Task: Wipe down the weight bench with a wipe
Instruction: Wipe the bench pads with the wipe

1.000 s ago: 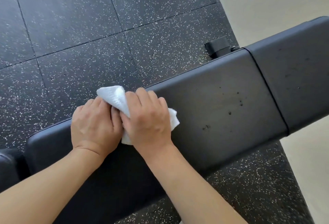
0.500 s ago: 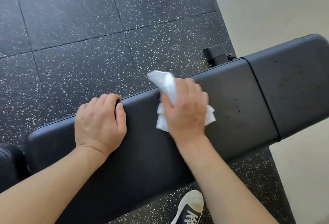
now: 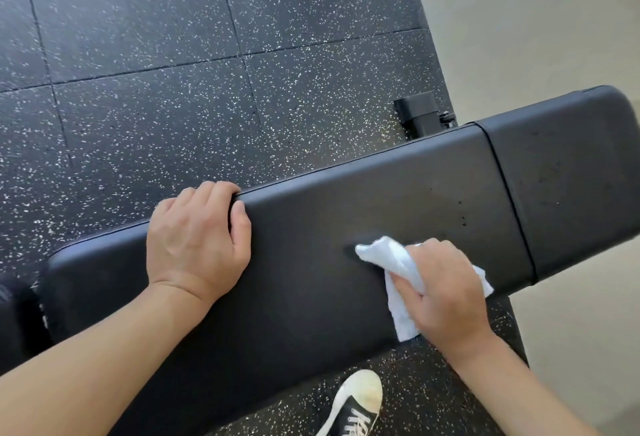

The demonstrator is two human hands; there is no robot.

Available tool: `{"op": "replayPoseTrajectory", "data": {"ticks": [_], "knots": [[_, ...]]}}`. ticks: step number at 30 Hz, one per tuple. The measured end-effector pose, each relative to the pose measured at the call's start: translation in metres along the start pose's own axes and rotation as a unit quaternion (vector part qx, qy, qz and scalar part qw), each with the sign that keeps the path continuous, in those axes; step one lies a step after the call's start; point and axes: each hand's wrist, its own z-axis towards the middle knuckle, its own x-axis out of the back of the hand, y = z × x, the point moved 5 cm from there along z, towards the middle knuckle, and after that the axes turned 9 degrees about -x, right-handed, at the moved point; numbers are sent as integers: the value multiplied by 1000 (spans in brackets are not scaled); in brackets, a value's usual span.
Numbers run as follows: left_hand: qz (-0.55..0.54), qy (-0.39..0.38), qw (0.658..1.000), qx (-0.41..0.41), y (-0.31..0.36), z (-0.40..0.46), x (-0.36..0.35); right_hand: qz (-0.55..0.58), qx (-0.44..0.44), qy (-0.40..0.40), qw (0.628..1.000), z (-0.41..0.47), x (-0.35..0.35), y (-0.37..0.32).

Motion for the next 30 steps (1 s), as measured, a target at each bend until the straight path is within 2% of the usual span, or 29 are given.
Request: {"op": "replayPoseTrajectory", "data": {"ticks": [2, 4, 6, 11, 15, 19, 21, 22, 24, 27, 28, 30], "knots": [[4, 4, 1000, -2, -1, 0, -1, -14, -90, 41, 995, 24, 0, 17], [4, 7, 1000, -4, -1, -1, -1, -26, -169, 69, 983, 46, -10, 6], [4, 8, 1000, -3, 0, -1, 0, -9, -191, 72, 979, 70, -23, -23], [6, 3, 1000, -6, 0, -1, -1, 8, -138, 48, 989, 109, -46, -104], [7, -6, 1000, -2, 2, -1, -1, 21, -77, 21, 997, 60, -50, -138], [0, -12, 1000, -1, 2, -1, 0, 23, 26, -28, 999, -28, -28, -114], [-1, -6, 1000, 0, 2, -1, 1, 3, 28, -25, 999, -38, -12, -72], [-2, -5, 1000, 1, 2, -2, 1, -12, 5, -8, 1000, -33, -4, -50], [-1, -6, 1000, 3, 1, -1, 1, -28, -97, 27, 994, -10, 4, -15], [8, -21, 1000, -2, 0, -1, 1, -15, -296, 65, 953, 19, -1, -8], [9, -28, 1000, -4, -1, -1, 2, -13, -334, 75, 939, 24, -5, -21], [4, -47, 999, -8, -1, 0, 1, -19, -324, 76, 943, 25, -18, -69]]}}
